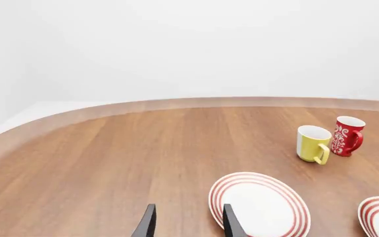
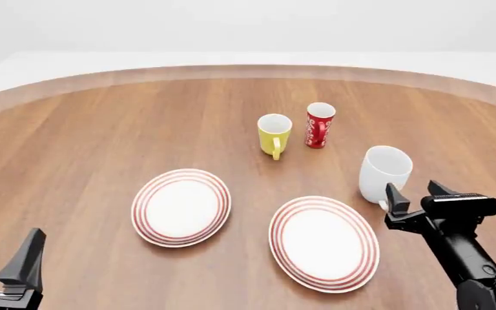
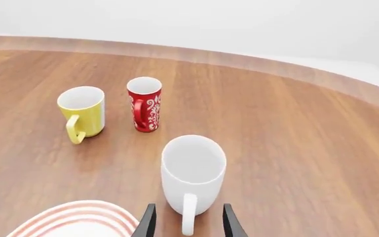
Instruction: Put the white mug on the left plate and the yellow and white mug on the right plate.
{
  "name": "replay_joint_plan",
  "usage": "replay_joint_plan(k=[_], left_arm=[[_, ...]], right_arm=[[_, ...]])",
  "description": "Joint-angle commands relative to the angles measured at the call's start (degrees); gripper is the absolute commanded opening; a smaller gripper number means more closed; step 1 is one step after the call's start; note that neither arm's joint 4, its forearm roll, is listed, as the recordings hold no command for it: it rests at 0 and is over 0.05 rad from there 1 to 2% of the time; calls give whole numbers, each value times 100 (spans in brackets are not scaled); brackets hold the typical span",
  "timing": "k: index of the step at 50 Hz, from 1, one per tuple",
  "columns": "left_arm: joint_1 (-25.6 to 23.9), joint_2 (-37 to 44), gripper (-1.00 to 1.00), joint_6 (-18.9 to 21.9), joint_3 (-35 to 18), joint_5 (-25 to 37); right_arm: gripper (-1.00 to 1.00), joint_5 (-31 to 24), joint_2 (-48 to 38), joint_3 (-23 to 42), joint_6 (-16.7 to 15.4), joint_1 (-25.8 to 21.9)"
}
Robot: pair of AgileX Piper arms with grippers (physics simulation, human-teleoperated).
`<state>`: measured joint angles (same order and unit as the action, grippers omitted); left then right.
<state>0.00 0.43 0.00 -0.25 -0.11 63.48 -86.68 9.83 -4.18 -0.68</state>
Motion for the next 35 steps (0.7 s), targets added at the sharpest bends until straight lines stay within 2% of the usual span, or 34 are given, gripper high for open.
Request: replay_joint_plan(k=[1,35], left_arm=[[0,0,100,0,0,0],[0,0,100,0,0,0]], right_arm=[[100,398,-1147,451,100,-118],[100,498,-1995,761,220,-8]])
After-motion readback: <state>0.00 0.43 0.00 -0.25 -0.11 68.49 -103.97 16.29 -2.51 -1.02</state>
